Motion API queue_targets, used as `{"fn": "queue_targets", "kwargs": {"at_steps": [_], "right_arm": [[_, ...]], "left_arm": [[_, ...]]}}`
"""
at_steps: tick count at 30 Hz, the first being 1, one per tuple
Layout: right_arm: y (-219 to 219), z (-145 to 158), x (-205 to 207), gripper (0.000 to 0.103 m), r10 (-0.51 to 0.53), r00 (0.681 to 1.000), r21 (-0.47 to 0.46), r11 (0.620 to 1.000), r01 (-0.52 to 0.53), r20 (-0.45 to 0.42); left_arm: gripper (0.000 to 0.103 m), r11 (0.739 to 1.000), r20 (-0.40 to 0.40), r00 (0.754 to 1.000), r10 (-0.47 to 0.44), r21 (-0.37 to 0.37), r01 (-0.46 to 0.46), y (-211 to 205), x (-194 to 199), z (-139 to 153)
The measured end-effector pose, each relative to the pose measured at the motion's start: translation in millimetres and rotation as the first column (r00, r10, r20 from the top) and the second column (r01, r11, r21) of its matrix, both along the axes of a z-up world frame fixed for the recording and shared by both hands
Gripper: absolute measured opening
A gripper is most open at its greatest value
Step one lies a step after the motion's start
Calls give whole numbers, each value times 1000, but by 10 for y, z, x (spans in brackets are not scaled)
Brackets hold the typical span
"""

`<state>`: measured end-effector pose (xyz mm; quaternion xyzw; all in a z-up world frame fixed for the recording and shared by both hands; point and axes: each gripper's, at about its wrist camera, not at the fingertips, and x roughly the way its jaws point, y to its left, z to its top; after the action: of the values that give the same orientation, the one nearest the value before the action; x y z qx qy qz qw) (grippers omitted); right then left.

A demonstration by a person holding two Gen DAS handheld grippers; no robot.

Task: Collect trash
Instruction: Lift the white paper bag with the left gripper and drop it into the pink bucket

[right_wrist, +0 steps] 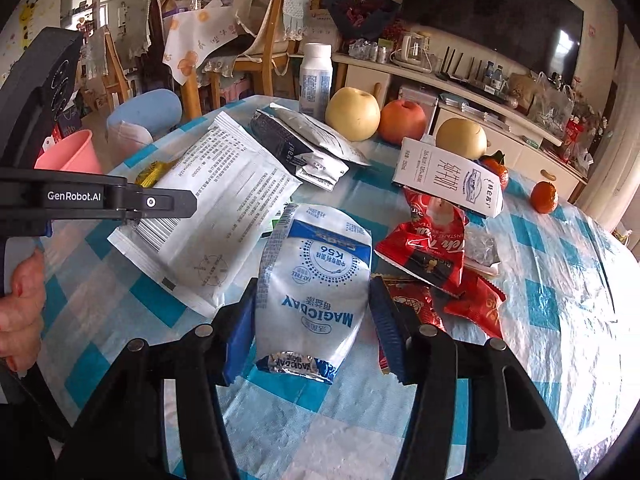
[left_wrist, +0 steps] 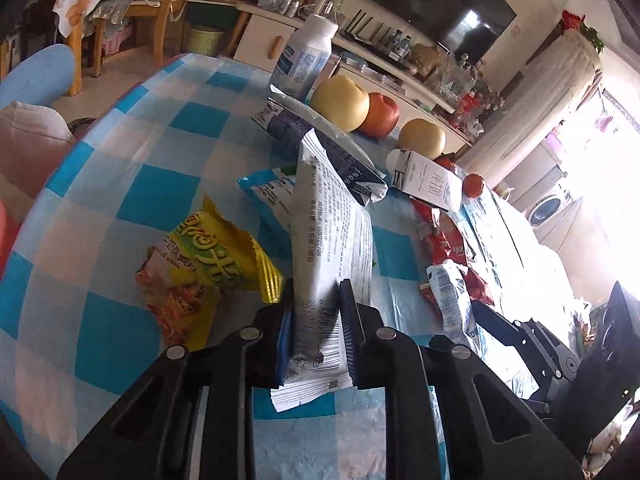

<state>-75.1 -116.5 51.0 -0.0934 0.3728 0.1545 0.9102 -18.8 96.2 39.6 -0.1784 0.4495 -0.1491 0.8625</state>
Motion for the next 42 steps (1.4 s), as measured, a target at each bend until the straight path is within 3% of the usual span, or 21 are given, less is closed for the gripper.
{"fn": "queue_targets", "kwargs": {"at_steps": [16,23,27,31,36,42], "right_arm": [[292,362,-189,56,14,998,29,999,-16,65],[678,485,-181,56,74,995,75,994,-79,68],[1115,631,-156,56,157,984,103,981,-165,84],[1697,785,-156,56,272,955,95,954,-283,114],[2414,890,-133,56,409,901,81,903,-423,143],[3070,832,-29,56,524,840,56,843,-535,143]], "left_arm": [[17,989,79,993,84,-125,-74,462,-106,347],[17,971,136,972,191,-170,-167,906,-202,602],[17,949,174,937,303,-149,-279,1319,-299,745],[17,899,198,877,437,-75,-431,1791,-401,846],[17,794,181,780,599,-7,-608,2444,-551,866],[17,679,86,678,730,13,-734,3096,-700,725]]}}
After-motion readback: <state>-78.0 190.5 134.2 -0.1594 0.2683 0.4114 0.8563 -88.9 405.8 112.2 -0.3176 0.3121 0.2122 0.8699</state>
